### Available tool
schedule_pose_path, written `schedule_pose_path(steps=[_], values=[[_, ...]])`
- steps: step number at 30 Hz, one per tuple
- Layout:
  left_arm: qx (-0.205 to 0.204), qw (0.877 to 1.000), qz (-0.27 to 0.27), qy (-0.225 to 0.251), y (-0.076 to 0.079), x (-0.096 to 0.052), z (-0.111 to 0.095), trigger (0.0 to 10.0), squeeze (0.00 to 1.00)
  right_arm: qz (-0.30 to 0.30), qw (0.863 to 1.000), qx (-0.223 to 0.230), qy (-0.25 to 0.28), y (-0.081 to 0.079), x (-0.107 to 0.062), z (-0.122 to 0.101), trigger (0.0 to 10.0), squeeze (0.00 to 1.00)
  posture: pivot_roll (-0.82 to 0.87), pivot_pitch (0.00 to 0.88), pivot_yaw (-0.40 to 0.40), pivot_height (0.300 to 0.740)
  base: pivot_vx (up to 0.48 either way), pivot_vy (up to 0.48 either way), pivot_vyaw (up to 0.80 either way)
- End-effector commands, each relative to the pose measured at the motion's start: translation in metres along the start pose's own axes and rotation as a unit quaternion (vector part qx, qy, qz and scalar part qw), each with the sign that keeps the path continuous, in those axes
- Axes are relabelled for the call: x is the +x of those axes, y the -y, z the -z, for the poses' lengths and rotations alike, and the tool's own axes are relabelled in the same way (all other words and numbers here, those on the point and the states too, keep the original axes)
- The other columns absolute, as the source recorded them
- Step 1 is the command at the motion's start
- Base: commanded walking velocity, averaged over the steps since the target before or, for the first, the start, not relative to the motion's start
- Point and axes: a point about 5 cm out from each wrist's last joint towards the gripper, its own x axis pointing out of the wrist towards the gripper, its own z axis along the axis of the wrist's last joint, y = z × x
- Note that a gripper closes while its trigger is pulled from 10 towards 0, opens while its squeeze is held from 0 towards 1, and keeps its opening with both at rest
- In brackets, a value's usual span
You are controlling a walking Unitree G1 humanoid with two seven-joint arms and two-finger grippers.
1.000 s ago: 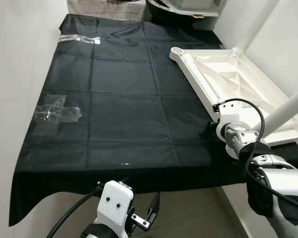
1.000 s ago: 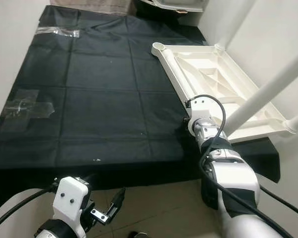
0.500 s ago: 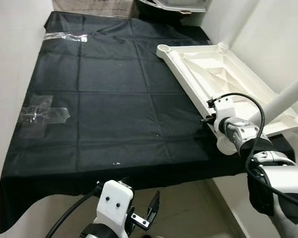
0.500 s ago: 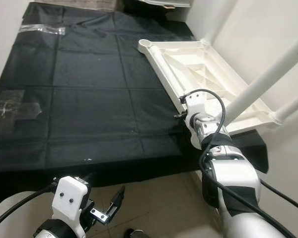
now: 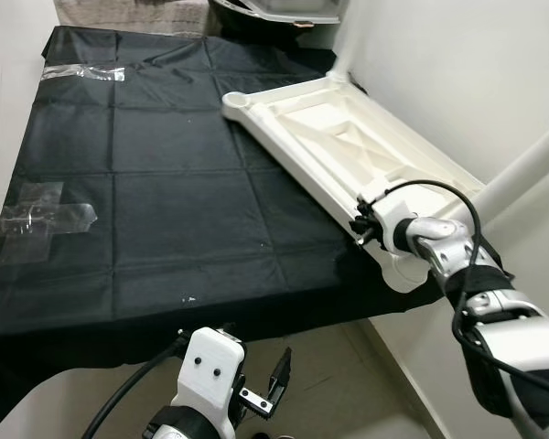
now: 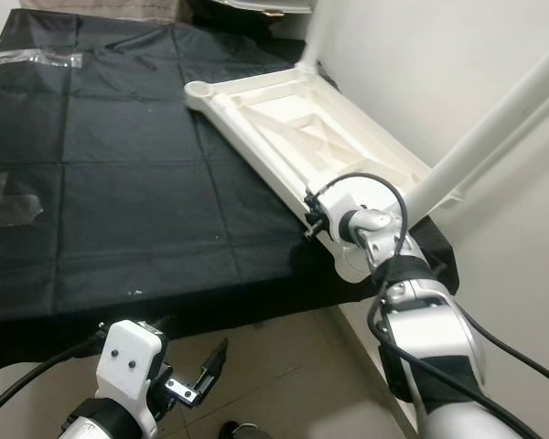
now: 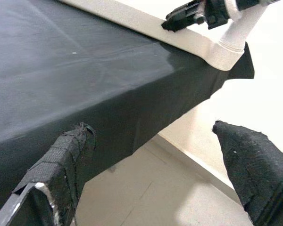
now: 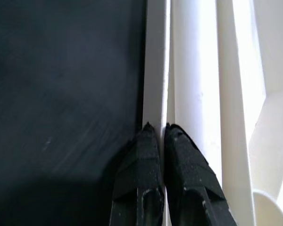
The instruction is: Building children table
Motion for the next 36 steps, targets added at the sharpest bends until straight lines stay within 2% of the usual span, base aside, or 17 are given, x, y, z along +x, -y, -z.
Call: schedule_pose_path(steps=[1,8,9,11,16,17,18,19,23,24,26,28,29,31,32,34,36], values=[[-0.003,1.0,0.003,-0.012,0.002,0.001,0.006,10.0,0.0,-0.359,0.933,-0.024,-0.01,-0.054,0.005,0.006,0.0,0.0,0.23,0.203,-0.176,0.74,0.0,0.0,0.0],[-0.002,1.0,0.003,-0.012,0.001,0.002,0.007,10.0,0.0,-0.368,0.928,-0.05,-0.01,-0.056,0.002,0.008,0.0,0.0,0.23,0.196,-0.176,0.74,0.0,0.0,0.0],[-0.002,1.0,0.004,-0.011,0.001,0.002,0.007,10.0,0.0,-0.343,0.938,-0.053,0.005,-0.055,0.007,0.003,0.0,0.0,0.23,0.185,-0.17,0.74,0.0,0.0,0.0],[-0.002,1.0,0.004,-0.011,0.001,0.002,0.007,10.0,0.0,-0.343,0.938,-0.053,0.005,-0.055,0.007,0.003,0.0,0.0,0.23,0.185,-0.17,0.74,0.0,0.0,0.0],[0.001,1.0,0.006,-0.01,0.0,0.005,0.008,10.0,0.0,-0.287,0.953,-0.089,0.037,-0.053,0.015,-0.012,0.0,0.0,0.23,0.17,-0.174,0.74,0.0,0.0,0.0],[0.001,1.0,0.005,-0.01,-0.001,0.005,0.008,10.0,0.0,-0.257,0.961,-0.095,0.044,-0.05,0.017,-0.016,8.9,0.0,0.23,0.17,-0.174,0.74,0.0,0.0,0.0],[0.002,1.0,0.005,-0.01,-0.001,0.005,0.008,10.0,0.0,-0.236,0.966,-0.097,0.05,-0.048,0.019,-0.019,8.9,0.0,0.23,0.163,-0.175,0.74,0.0,0.0,0.0],[0.002,1.0,0.005,-0.009,-0.001,0.005,0.009,10.0,0.0,-0.227,0.967,-0.095,0.057,-0.047,0.02,-0.023,10.0,0.0,0.23,0.163,-0.175,0.74,0.0,0.0,0.0],[0.003,1.0,0.004,-0.009,-0.002,0.006,0.009,10.0,0.0,-0.215,0.971,-0.081,0.073,-0.045,0.021,-0.03,10.0,0.0,0.23,0.157,-0.174,0.74,0.0,0.0,0.0],[0.003,1.0,0.004,-0.009,-0.002,0.006,0.009,10.0,0.0,-0.2,0.974,-0.064,0.09,-0.042,0.021,-0.037,10.0,1.0,0.23,0.155,-0.172,0.74,0.0,0.0,0.0],[0.004,1.0,0.004,-0.009,-0.003,0.007,0.01,10.0,0.0,-0.189,0.975,-0.053,0.103,-0.039,0.021,-0.042,10.0,1.0,0.23,0.155,-0.172,0.74,0.0,0.0,0.0],[0.004,1.0,0.005,-0.009,-0.004,0.008,0.01,10.0,0.0,-0.196,0.97,-0.04,0.138,-0.035,0.017,-0.053,10.0,1.0,0.23,0.152,-0.17,0.74,0.0,0.0,0.0],[0.005,1.0,0.004,-0.009,-0.004,0.008,0.01,10.0,0.0,-0.208,0.966,-0.032,0.152,-0.034,0.014,-0.058,10.0,0.01,0.24,0.152,-0.171,0.74,0.0,0.0,0.0],[0.005,1.0,0.004,-0.009,-0.004,0.008,0.01,10.0,0.0,-0.208,0.966,-0.032,0.152,-0.034,0.014,-0.058,10.0,0.01,0.24,0.152,-0.171,0.74,0.0,0.0,0.0],[0.005,1.0,0.004,-0.009,-0.004,0.008,0.01,10.0,0.0,-0.239,0.957,-0.017,0.165,-0.033,0.01,-0.062,10.0,0.0,0.24,0.152,-0.171,0.74,0.0,0.0,0.0],[0.005,1.0,0.004,-0.009,-0.004,0.008,0.01,10.0,0.0,-0.239,0.957,-0.017,0.165,-0.033,0.01,-0.062,10.0,0.0,0.24,0.152,-0.171,0.74,0.0,0.0,0.0],[0.006,1.0,0.004,-0.007,-0.005,0.009,0.01,10.0,0.0,-0.249,0.948,0.016,0.197,-0.031,0.009,-0.079,10.0,0.0,0.23,0.152,-0.17,0.74,0.0,0.0,0.0]])
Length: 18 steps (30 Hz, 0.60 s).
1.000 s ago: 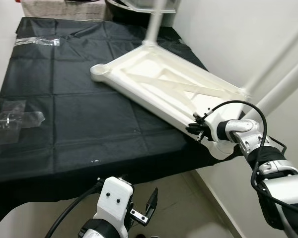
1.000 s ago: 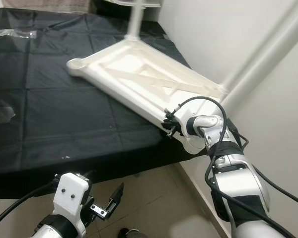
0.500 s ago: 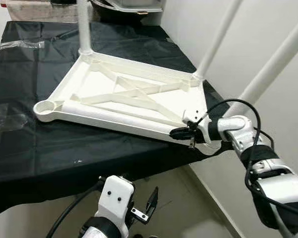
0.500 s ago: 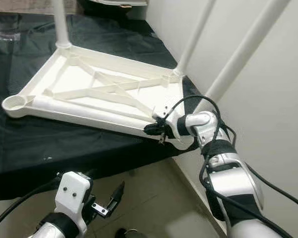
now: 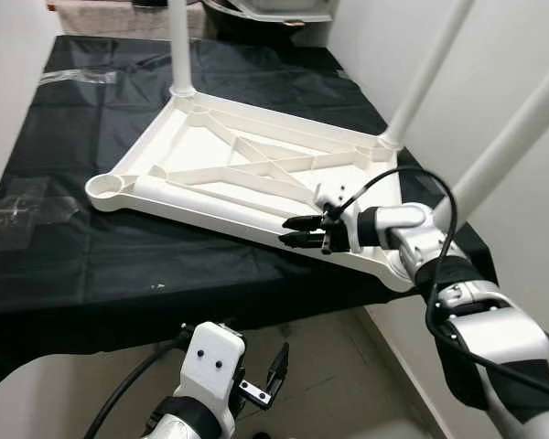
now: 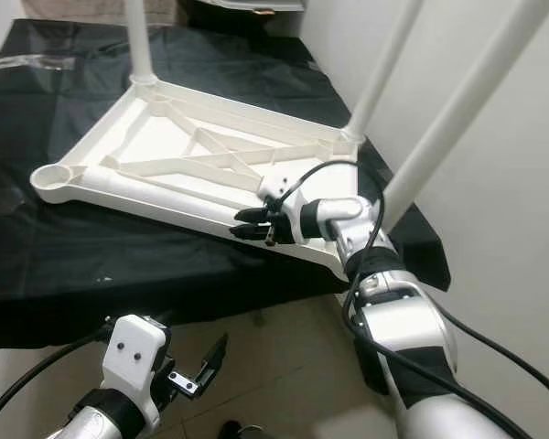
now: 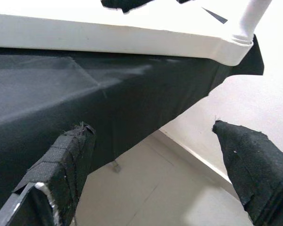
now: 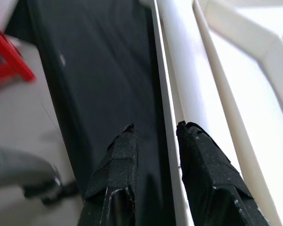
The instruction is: Building children table
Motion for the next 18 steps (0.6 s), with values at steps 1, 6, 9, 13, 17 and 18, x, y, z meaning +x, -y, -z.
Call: schedule_pose_path(steps=[1,6,9,13,17,18], values=[[-0.002,1.0,0.003,-0.011,0.0,0.0,0.005,10.0,0.0,-0.001,1.0,0.015,0.025,0.002,-0.001,-0.008,10.0,0.0,0.23,0.152,-0.17,0.74,0.0,0.0,0.0],[0.0,1.0,0.0,-0.008,-0.001,0.001,0.005,10.0,0.0,0.045,0.998,0.024,0.045,0.004,0.022,-0.022,10.0,0.0,0.23,0.159,-0.166,0.74,0.0,0.0,0.0],[-0.008,1.0,-0.016,-0.006,-0.003,0.002,0.003,10.0,0.0,0.115,0.991,0.042,0.058,0.007,0.033,-0.024,10.0,0.0,0.23,0.158,-0.17,0.74,0.0,0.0,0.0],[-0.013,0.999,-0.04,-0.005,-0.009,0.002,0.003,10.0,0.0,0.239,0.96,0.092,0.111,0.017,0.033,-0.025,10.0,0.0,0.24,0.153,-0.172,0.74,0.0,0.0,0.0],[-0.007,0.999,-0.044,-0.008,-0.012,0.003,0.005,10.0,0.0,0.325,0.924,0.128,0.155,0.024,0.019,-0.016,10.0,0.0,0.24,0.143,-0.159,0.74,0.0,0.36,0.0],[-0.005,0.999,-0.044,-0.008,-0.013,0.005,0.005,10.0,0.0,0.342,0.916,0.135,0.162,0.024,0.015,-0.008,10.0,0.0,0.24,0.139,-0.158,0.74,0.0,0.48,0.0]])
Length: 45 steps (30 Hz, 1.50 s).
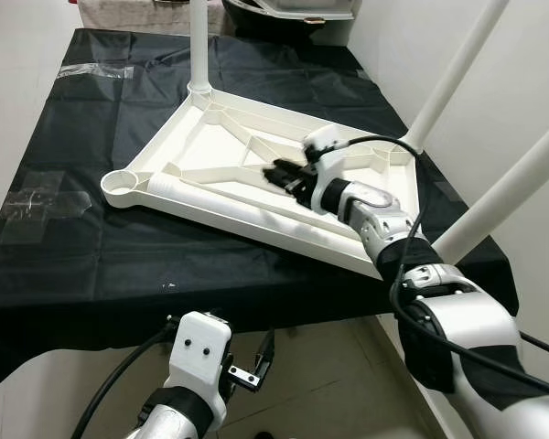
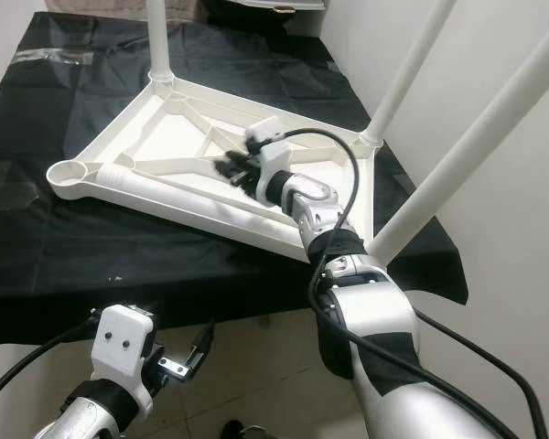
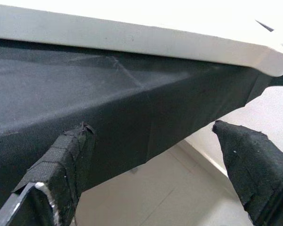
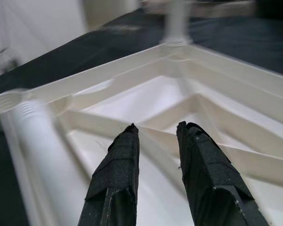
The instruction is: Building children table
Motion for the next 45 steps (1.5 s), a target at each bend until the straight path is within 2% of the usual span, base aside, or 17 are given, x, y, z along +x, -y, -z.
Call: schedule_pose_path(steps=[1,7,15,19,21,22,23,24,25,27,31,35,41,43,44,45], values=[[0.002,1.0,-0.001,-0.009,-0.001,-0.001,0.004,10.0,0.0,0.027,0.999,0.016,0.008,0.008,-0.007,0.008,10.0,0.0,0.24,0.139,-0.158,0.74,0.0,0.48,0.0],[0.009,1.0,-0.002,-0.015,-0.002,0.001,0.006,10.0,0.0,0.048,0.998,0.022,0.016,0.01,-0.013,0.015,10.0,0.0,0.23,0.133,-0.151,0.74,0.0,0.48,0.0],[0.009,1.0,-0.009,-0.019,-0.003,0.001,0.006,10.0,0.0,0.055,0.998,0.024,0.001,0.005,-0.012,0.024,10.0,0.0,0.24,0.139,-0.151,0.74,0.0,0.0,0.0],[0.006,1.0,-0.007,-0.019,-0.002,0.0,0.006,10.0,0.0,-0.003,0.999,0.012,-0.052,-0.004,-0.01,0.035,10.0,0.0,0.24,0.144,-0.153,0.74,0.0,0.0,0.0],[0.006,1.0,-0.006,-0.02,-0.001,0.0,0.006,10.0,0.0,-0.037,0.994,-0.03,-0.099,-0.007,-0.011,0.043,10.0,0.0,0.23,0.155,-0.156,0.74,0.0,0.0,0.0],[0.006,1.0,-0.006,-0.02,-0.001,0.0,0.006,10.0,0.0,-0.037,0.994,-0.03,-0.099,-0.007,-0.011,0.043,10.0,0.0,0.23,0.155,-0.156,0.74,0.0,0.0,0.0],[0.006,1.0,-0.006,-0.02,-0.001,0.0,0.006,10.0,0.0,-0.059,0.987,-0.058,-0.14,-0.008,-0.013,0.05,10.0,0.0,0.23,0.16,-0.159,0.74,0.0,0.0,0.0],[0.006,1.0,-0.005,-0.019,0.0,-0.001,0.006,10.0,0.0,-0.082,0.973,-0.075,-0.201,-0.009,-0.016,0.06,10.0,0.0,0.23,0.163,-0.161,0.74,0.0,0.0,0.0],[0.006,1.0,-0.005,-0.019,0.0,-0.001,0.005,10.0,0.0,-0.087,0.969,-0.072,-0.221,-0.008,-0.018,0.062,10.0,0.0,0.23,0.163,-0.161,0.74,0.0,0.0,0.0],[0.006,1.0,-0.005,-0.019,0.0,-0.001,0.005,10.0,0.0,-0.088,0.967,-0.067,-0.229,-0.008,-0.018,0.063,10.0,0.0,0.23,0.163,-0.161,0.74,0.0,0.0,0.0],[0.005,1.0,-0.004,-0.02,0.001,-0.003,0.005,10.0,0.0,-0.143,0.952,-0.081,-0.257,-0.016,-0.017,0.063,10.0,0.0,0.23,0.167,-0.165,0.74,0.0,0.0,0.0],[0.004,1.0,-0.004,-0.019,0.005,-0.006,0.004,10.0,0.0,-0.152,0.946,-0.112,-0.263,-0.021,-0.011,0.059,10.0,0.0,0.23,0.184,-0.176,0.74,0.0,0.0,0.0],[0.0,1.0,-0.003,-0.019,0.007,-0.007,0.004,10.0,0.0,-0.165,0.94,-0.123,-0.274,-0.025,-0.01,0.06,10.0,0.0,0.23,0.19,-0.18,0.74,0.0,0.0,0.0],[-0.004,1.0,0.0,-0.02,0.009,-0.009,0.004,10.0,0.0,-0.174,0.928,-0.135,-0.302,-0.027,-0.01,0.064,10.0,0.0,0.23,0.192,-0.182,0.74,0.0,0.0,0.0],[-0.004,1.0,0.0,-0.02,0.009,-0.009,0.004,10.0,0.0,-0.174,0.928,-0.135,-0.302,-0.027,-0.01,0.064,10.0,0.0,0.23,0.192,-0.182,0.74,0.0,0.0,0.0],[-0.005,1.0,0.002,-0.02,0.01,-0.009,0.003,10.0,0.0,-0.182,0.917,-0.143,-0.325,-0.028,-0.012,0.068,10.0,0.0,0.23,0.193,-0.182,0.74,0.0,0.0,0.0]])
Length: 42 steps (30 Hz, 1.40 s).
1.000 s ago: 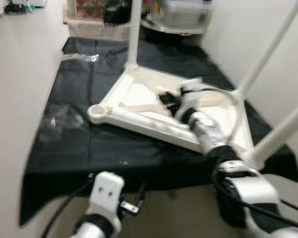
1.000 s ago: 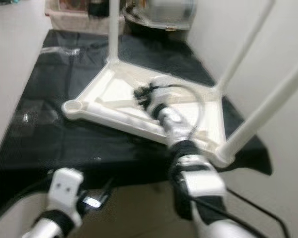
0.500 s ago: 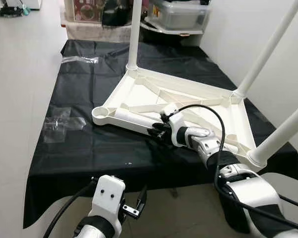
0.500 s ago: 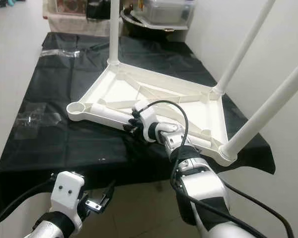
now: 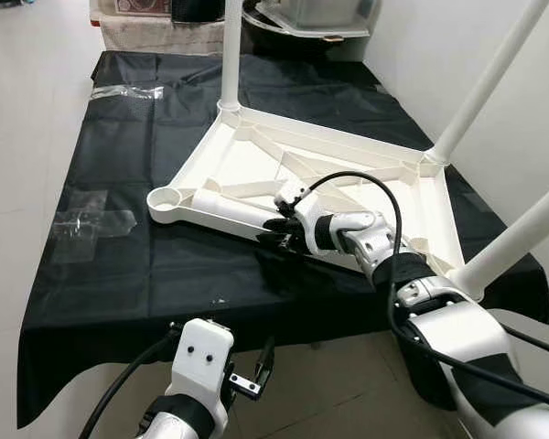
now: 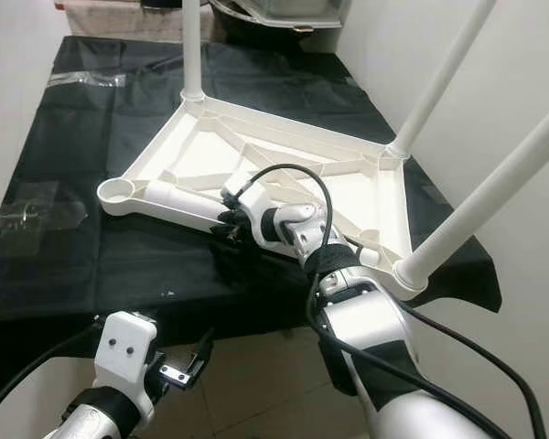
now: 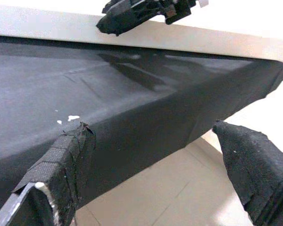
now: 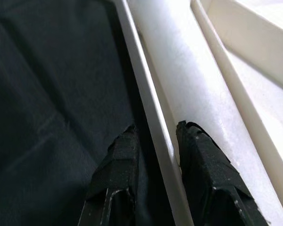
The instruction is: Building children table
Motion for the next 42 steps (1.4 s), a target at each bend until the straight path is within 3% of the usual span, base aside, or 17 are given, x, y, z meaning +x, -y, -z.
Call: schedule_pose_path(steps=[1,6,7,8,9,16,20,22,23,24,31,35,42], values=[[-0.002,1.0,0.004,-0.006,0.004,-0.003,0.0,10.0,0.0,-0.021,0.996,0.012,-0.082,-0.007,0.003,0.027,10.0,0.0,0.23,0.193,-0.182,0.74,0.0,0.0,0.0],[-0.006,1.0,0.007,-0.007,0.007,-0.004,0.0,10.0,0.0,-0.062,0.988,-0.031,-0.136,-0.015,0.008,0.029,10.0,0.0,0.22,0.198,-0.185,0.74,0.0,0.0,0.0],[-0.006,1.0,0.007,-0.007,0.007,-0.005,0.0,10.0,0.0,-0.074,0.987,-0.038,-0.138,-0.017,0.008,0.028,7.3,0.0,0.22,0.198,-0.185,0.74,0.0,0.0,0.0],[-0.007,1.0,0.007,-0.007,0.007,-0.005,-0.001,10.0,0.0,-0.081,0.986,-0.041,-0.138,-0.018,0.009,0.027,7.3,0.0,0.22,0.198,-0.185,0.74,0.0,0.0,0.0],[-0.007,1.0,0.007,-0.007,0.007,-0.005,-0.001,10.0,0.0,-0.091,0.985,-0.05,-0.139,-0.02,0.009,0.026,0.0,0.0,0.22,0.198,-0.187,0.74,0.0,0.0,0.0],[-0.008,1.0,0.006,-0.007,0.009,-0.006,-0.002,10.0,0.0,-0.184,0.968,-0.122,-0.116,-0.03,0.01,0.011,0.0,0.0,0.22,0.206,-0.191,0.74,0.0,0.0,0.0],[-0.008,1.0,0.007,-0.006,0.009,-0.006,-0.002,10.0,0.0,-0.207,0.964,-0.131,-0.105,-0.032,0.009,0.007,0.0,0.0,0.22,0.208,-0.19,0.74,0.0,0.0,0.0],[-0.01,1.0,0.006,-0.005,0.009,-0.006,-0.003,10.0,0.0,-0.261,0.946,-0.183,-0.059,-0.037,0.005,-0.002,0.0,0.0,0.22,0.209,-0.193,0.74,0.0,0.0,0.0],[-0.01,1.0,0.006,-0.005,0.009,-0.006,-0.003,10.0,0.0,-0.261,0.946,-0.183,-0.059,-0.037,0.005,-0.002,0.0,0.0,0.22,0.209,-0.193,0.74,0.0,0.0,0.0],[-0.01,1.0,0.006,-0.005,0.009,-0.006,-0.003,10.0,0.0,-0.281,0.937,-0.203,-0.047,-0.039,0.003,-0.004,0.0,0.0,0.22,0.213,-0.194,0.74,0.0,0.0,0.0],[-0.01,1.0,0.005,-0.005,0.008,-0.006,-0.003,10.0,0.0,-0.289,0.928,-0.231,-0.039,-0.04,0.001,-0.006,0.0,0.0,0.22,0.213,-0.194,0.74,0.0,0.0,0.0],[-0.011,1.0,0.004,-0.005,0.007,-0.004,-0.003,10.0,0.0,-0.268,0.912,-0.308,0.03,-0.039,-0.003,-0.034,0.0,0.0,0.22,0.212,-0.193,0.74,0.0,0.0,0.0],[-0.012,1.0,0.004,-0.006,0.007,-0.003,-0.003,10.0,0.0,-0.232,0.898,-0.367,0.064,-0.041,-0.002,-0.05,0.0,0.0,0.21,0.212,-0.194,0.74,0.0,0.0,0.0]])
